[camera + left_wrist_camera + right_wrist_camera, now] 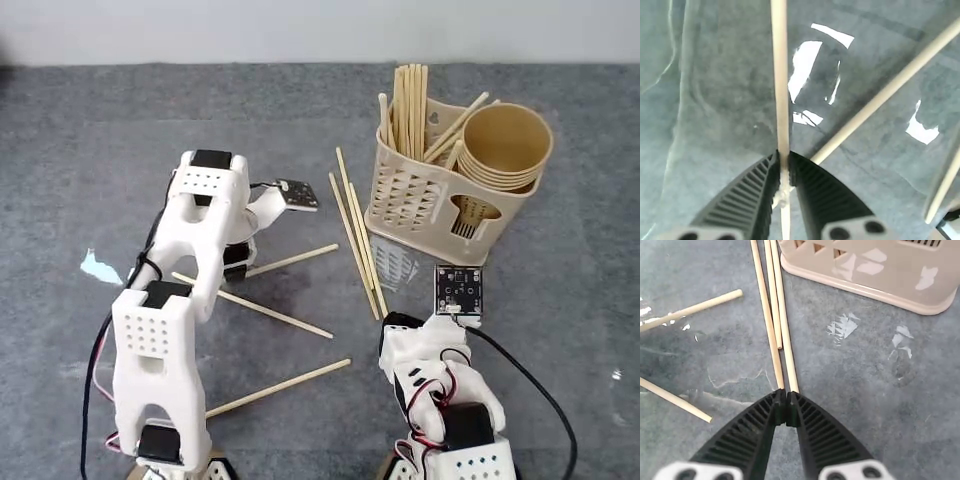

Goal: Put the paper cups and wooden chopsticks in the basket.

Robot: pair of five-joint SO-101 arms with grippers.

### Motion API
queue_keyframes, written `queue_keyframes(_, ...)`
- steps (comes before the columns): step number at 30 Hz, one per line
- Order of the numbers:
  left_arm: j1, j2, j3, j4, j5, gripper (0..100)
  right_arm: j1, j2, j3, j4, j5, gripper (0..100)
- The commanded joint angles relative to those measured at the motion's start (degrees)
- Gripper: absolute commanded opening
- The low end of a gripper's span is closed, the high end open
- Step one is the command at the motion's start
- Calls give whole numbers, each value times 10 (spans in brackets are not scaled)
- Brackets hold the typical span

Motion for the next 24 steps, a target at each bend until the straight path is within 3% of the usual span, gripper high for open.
queue_keyframes(1,12,-36,1,17,-3,70,5,-4,-3,-13,-3,9)
queue_keyframes(6,3,-39,2,17,-3,165,5,-4,-3,-13,-3,9)
queue_keyframes(13,2,-52,6,18,-2,166,5,-4,-3,-13,-3,9)
queue_keyframes(24,10,-290,182,-2,-4,171,2,-4,-3,-13,-3,9)
